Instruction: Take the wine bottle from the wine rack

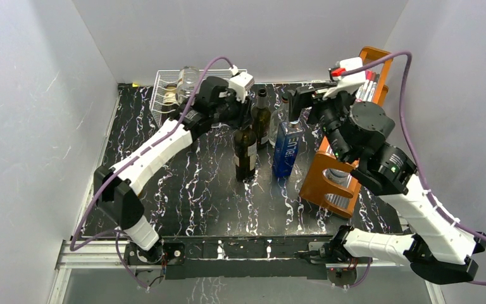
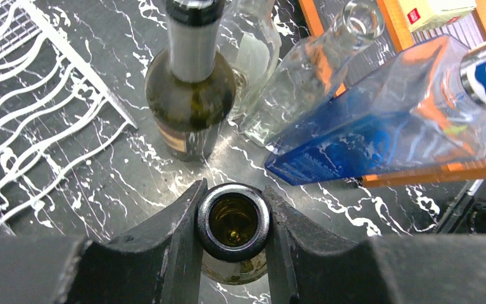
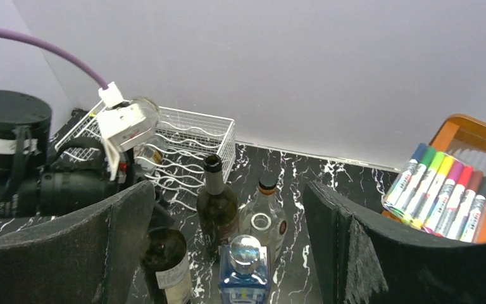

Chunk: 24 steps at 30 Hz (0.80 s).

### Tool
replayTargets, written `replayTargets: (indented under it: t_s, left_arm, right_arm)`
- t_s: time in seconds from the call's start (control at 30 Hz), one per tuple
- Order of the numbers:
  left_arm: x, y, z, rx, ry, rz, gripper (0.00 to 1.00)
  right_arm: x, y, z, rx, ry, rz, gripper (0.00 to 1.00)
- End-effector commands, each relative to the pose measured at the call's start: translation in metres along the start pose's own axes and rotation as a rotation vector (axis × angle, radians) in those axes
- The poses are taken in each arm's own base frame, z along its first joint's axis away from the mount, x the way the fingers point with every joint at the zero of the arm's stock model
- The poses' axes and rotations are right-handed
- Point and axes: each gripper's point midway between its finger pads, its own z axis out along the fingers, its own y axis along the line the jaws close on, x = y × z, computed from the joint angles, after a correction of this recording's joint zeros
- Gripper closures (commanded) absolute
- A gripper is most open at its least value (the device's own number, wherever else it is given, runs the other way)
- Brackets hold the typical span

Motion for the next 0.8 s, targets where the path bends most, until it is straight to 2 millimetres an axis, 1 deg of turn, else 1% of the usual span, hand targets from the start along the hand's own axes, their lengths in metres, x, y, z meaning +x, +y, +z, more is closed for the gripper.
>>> replayTargets:
  t_s: [0.0, 0.2, 0.27, 0.4, 0.57, 0.63, 0.7, 0.77]
  left_arm:
    - [-0.049, -0.015, 0.002, -0.014, -0.099, 0.085, 1.00]
    - [-0.061, -0.027, 0.023, 0.010, -0.103, 0.092, 1.00]
    - [-0.062, -0.030, 0.030, 0.017, -0.100, 0.093, 1.00]
    - [-0.067, -0.038, 0.036, 0.030, -0.108, 0.102, 1.00]
    - [-0.074, -0.040, 0.043, 0.030, -0.122, 0.112, 1.00]
    - [-0.073, -0.040, 0.045, 0.032, -0.116, 0.115, 1.00]
    - [-0.066, -0.039, 0.047, 0.031, -0.101, 0.115, 1.00]
    - [-0.054, -0.037, 0.050, 0.030, -0.072, 0.112, 1.00]
  right_arm:
    - [-0.001, -0.016, -0.010, 0.051, -0.016, 0.011, 0.02]
    - [0.003, -0.022, -0.016, 0.063, -0.014, 0.008, 0.02]
    - [0.004, -0.022, -0.017, 0.058, -0.016, 0.013, 0.02]
    - [0.008, -0.020, -0.016, 0.048, -0.013, 0.011, 0.02]
    - [0.011, -0.018, -0.015, 0.041, -0.003, 0.005, 0.02]
    - [0.012, -0.017, -0.016, 0.038, -0.001, 0.009, 0.02]
    - [0.013, -0.017, -0.016, 0.033, 0.003, 0.014, 0.02]
    - [0.014, -0.016, -0.017, 0.028, 0.005, 0.020, 0.02]
